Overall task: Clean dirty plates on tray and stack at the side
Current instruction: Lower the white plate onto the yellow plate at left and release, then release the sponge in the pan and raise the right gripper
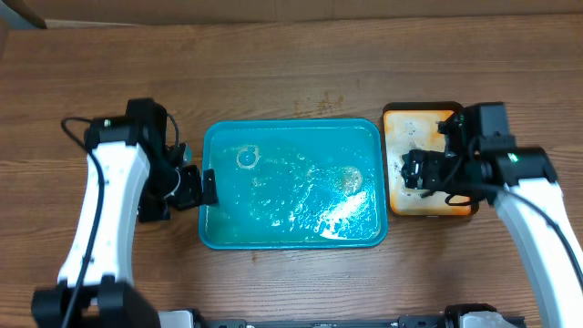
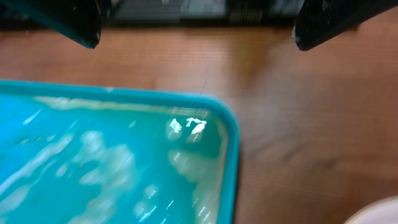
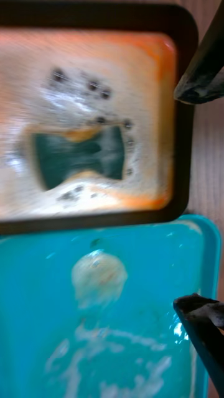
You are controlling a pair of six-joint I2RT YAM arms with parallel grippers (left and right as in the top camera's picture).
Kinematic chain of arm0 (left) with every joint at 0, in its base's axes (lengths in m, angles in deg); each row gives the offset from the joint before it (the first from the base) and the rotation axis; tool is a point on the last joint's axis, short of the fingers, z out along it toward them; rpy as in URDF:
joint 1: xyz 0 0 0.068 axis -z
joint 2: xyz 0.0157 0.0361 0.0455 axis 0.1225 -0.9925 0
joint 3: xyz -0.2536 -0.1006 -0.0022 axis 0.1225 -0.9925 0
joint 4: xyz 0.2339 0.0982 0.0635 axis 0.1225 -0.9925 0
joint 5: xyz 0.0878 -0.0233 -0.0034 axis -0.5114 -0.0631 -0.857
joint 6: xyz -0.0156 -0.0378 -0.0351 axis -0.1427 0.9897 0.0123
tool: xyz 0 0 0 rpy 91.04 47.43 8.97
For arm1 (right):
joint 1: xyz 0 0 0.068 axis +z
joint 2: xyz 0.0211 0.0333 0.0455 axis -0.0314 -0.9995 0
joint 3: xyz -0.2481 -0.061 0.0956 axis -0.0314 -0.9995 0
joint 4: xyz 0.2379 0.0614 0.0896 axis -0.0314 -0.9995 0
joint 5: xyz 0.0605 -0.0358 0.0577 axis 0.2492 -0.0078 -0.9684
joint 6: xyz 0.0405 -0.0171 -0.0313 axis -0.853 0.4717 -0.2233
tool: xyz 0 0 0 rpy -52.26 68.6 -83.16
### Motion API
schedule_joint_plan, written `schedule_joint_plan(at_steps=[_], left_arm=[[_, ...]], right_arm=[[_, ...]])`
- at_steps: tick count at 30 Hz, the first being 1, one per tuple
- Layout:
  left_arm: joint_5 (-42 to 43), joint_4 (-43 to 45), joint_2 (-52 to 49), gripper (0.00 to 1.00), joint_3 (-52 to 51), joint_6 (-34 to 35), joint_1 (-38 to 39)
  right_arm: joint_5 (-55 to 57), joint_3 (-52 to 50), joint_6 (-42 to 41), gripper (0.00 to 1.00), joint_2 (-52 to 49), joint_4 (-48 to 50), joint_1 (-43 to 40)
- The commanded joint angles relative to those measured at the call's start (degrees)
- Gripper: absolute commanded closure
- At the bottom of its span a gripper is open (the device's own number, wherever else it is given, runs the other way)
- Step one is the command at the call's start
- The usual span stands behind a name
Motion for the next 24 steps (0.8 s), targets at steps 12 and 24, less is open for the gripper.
schedule_joint_plan(at_steps=[12, 24], left_arm=[[3.41, 16.48, 41.13, 0.0, -17.86, -3.32, 0.22], [3.43, 17.57, 46.1, 0.0, -17.99, -3.32, 0.22]], right_arm=[[0.57, -12.81, -0.24, 0.0, 35.17, 5.99, -0.26], [0.57, -12.81, -0.24, 0.0, 37.44, 4.5, -0.26]])
